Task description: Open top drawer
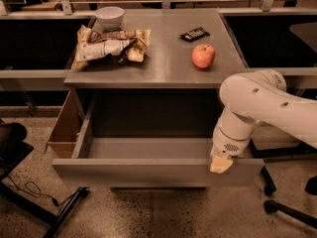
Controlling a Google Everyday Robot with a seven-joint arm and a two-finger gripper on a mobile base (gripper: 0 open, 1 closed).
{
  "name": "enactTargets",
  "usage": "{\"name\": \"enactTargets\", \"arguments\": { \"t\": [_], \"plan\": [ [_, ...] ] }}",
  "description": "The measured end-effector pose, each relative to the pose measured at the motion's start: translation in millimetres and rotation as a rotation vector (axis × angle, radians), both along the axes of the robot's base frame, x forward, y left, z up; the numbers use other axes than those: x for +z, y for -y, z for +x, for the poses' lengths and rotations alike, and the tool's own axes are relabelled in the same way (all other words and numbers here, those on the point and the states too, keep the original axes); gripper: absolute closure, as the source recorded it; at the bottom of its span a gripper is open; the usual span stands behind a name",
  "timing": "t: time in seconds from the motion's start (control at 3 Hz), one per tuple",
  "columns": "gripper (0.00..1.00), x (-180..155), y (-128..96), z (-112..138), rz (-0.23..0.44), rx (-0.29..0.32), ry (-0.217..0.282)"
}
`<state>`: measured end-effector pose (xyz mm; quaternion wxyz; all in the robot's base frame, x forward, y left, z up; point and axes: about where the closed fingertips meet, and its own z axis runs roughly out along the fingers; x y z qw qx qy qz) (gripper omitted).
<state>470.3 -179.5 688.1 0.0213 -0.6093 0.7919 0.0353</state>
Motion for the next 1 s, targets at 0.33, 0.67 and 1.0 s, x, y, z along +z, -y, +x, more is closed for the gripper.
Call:
{"name": "enactTargets", "arguments": {
  "t": [0.33,0.67,1.0],
  "plan": [
    [1.00,-1.6,3.6,-11.7,-0.006,-0.013,-0.022],
    [1.00,2.7,7.0,-30.0,-0.006,-0.050,-0.051],
    [1.00,-0.1,11.2,-41.4,-0.012,-0.061,-0.075]
  ]
}}
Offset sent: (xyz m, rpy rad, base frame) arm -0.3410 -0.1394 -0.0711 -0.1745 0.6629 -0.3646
